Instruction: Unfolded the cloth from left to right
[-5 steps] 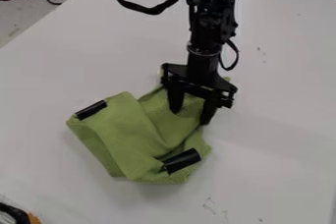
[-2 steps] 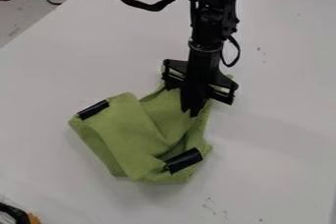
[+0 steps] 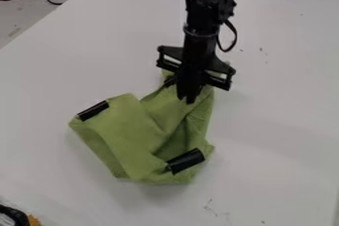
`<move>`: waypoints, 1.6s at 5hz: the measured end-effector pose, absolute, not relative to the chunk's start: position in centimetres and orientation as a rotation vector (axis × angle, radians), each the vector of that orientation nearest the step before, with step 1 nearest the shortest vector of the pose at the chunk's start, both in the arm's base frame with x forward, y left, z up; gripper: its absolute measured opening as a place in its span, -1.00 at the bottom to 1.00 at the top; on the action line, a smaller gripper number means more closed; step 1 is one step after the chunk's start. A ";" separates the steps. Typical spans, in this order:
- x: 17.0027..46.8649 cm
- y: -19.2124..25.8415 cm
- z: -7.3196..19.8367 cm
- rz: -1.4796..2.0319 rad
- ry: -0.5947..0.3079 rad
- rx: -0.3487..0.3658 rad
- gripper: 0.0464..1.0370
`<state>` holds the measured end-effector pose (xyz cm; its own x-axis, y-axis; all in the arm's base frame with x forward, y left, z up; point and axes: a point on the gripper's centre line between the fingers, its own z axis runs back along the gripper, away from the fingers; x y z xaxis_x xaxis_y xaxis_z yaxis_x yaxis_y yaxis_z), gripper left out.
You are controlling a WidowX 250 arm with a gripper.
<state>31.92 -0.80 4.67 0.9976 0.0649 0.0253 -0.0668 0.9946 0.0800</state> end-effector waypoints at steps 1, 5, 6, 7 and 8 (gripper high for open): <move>31.7 1.3 7.6 0.139 -0.104 0.066 -0.98; 27.9 11.8 10.5 0.367 -0.377 -0.090 -0.98; 27.8 13.7 9.0 0.381 -0.404 -0.147 -0.98; 27.2 15.2 7.2 0.401 -0.391 -0.183 -0.94; 26.9 16.3 6.0 0.400 -0.345 -0.208 -0.63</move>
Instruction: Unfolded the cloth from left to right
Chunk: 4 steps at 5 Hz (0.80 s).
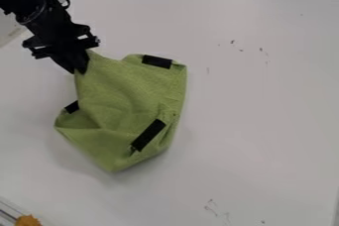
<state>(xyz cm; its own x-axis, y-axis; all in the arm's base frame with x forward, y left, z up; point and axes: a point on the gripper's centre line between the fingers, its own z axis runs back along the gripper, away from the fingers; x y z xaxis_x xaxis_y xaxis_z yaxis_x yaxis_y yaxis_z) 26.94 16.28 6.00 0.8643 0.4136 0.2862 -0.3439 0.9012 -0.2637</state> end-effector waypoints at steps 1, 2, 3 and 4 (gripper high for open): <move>26.6 16.7 6.0 0.398 -0.312 -0.179 -0.10; 26.3 16.9 7.0 0.402 -0.314 -0.135 0.52; 26.4 16.1 7.8 0.395 -0.294 -0.122 0.93; 26.9 15.6 9.3 0.387 -0.267 -0.100 0.93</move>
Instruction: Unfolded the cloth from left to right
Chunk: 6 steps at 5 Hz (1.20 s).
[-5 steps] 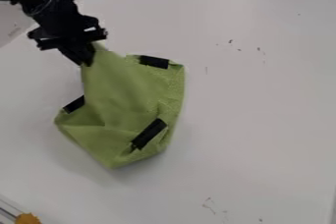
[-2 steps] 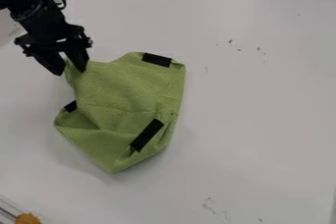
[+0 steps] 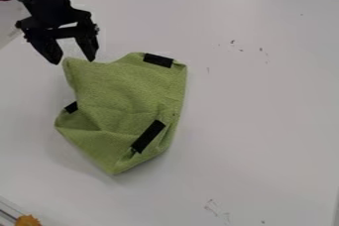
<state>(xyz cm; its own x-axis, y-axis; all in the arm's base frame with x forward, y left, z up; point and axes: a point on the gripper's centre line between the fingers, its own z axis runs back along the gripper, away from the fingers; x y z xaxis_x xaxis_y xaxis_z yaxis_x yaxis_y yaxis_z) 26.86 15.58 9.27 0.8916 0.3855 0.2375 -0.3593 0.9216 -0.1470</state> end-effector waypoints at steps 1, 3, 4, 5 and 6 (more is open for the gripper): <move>27.3 14.5 10.4 0.360 -0.221 -0.047 0.92; 28.6 12.3 10.8 0.293 -0.116 0.008 0.92; 29.5 10.8 10.5 0.267 -0.131 0.014 0.92; 30.2 9.2 10.5 0.250 -0.144 0.010 0.92; 30.1 8.2 10.2 0.262 -0.123 0.017 0.92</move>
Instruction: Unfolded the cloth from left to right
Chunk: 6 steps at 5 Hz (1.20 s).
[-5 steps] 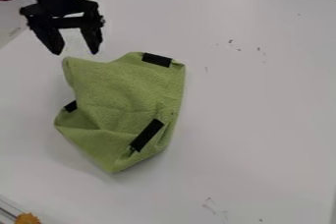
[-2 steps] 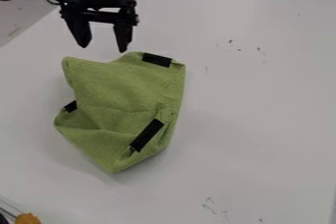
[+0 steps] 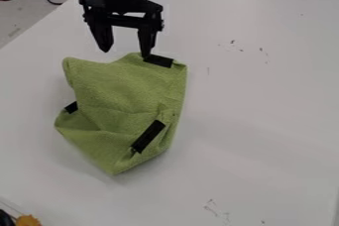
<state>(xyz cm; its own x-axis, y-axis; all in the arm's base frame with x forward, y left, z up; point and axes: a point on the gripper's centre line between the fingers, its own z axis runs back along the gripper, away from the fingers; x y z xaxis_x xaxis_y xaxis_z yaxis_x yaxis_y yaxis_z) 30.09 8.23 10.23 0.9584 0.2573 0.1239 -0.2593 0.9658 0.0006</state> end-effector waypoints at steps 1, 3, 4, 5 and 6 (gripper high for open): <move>30.5 7.1 10.6 0.234 -0.127 0.024 0.92; 29.4 6.0 10.2 0.277 -0.127 -0.004 0.92; 25.8 4.0 11.4 0.347 -0.136 -0.005 0.92; 23.7 1.3 12.7 0.351 -0.176 0.026 0.92; 23.0 -0.8 13.8 0.330 -0.227 0.052 0.92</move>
<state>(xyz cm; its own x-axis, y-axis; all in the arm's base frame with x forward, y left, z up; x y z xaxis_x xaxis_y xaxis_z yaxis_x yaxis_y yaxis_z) 22.95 -0.84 13.83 0.9207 0.3155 0.2298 -0.3272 0.9449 0.0135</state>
